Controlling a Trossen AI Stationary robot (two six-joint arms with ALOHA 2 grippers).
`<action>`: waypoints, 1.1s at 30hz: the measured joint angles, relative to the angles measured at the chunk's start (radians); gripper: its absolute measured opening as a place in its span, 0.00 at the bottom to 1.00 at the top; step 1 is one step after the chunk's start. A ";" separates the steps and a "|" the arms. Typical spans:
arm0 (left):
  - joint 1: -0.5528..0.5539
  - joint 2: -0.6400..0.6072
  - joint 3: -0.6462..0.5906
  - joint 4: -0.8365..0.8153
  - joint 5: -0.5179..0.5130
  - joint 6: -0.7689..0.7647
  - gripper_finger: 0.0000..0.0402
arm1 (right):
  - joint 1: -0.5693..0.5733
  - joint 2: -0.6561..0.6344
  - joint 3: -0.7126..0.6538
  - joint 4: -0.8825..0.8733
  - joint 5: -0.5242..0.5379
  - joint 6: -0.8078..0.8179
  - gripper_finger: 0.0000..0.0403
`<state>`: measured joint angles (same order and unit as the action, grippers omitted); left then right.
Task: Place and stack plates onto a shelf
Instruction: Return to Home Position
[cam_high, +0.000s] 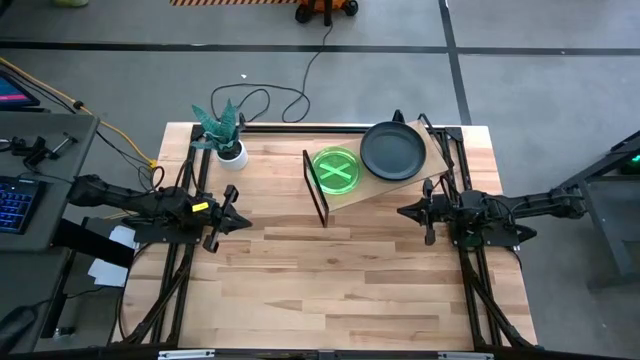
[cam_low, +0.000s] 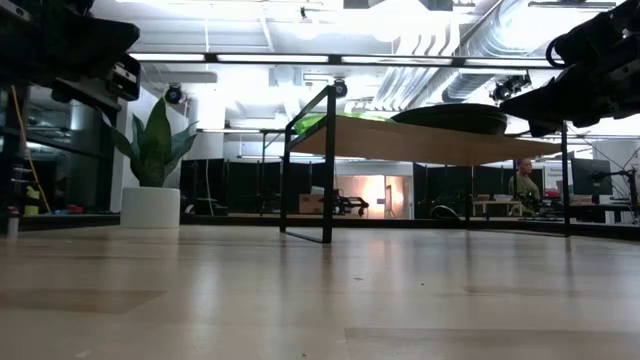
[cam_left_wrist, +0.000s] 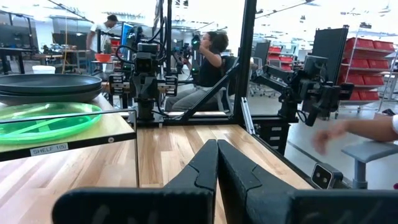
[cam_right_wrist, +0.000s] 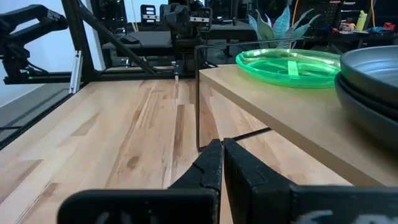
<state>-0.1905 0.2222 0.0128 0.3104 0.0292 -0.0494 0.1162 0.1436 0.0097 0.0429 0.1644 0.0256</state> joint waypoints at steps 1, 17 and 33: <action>0.000 0.000 0.000 0.000 0.000 0.000 0.00 | 0.000 0.000 0.000 0.000 0.000 0.001 0.00; 0.000 0.000 0.000 0.000 0.005 -0.002 0.00 | 0.000 0.000 -0.001 0.001 0.000 0.000 0.00; 0.000 0.005 0.000 0.000 0.283 -0.132 0.00 | 0.000 0.000 -0.001 0.001 0.000 0.000 0.00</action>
<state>-0.1909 0.2272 0.0128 0.3100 0.3126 -0.1819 0.1162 0.1436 0.0086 0.0437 0.1646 0.0257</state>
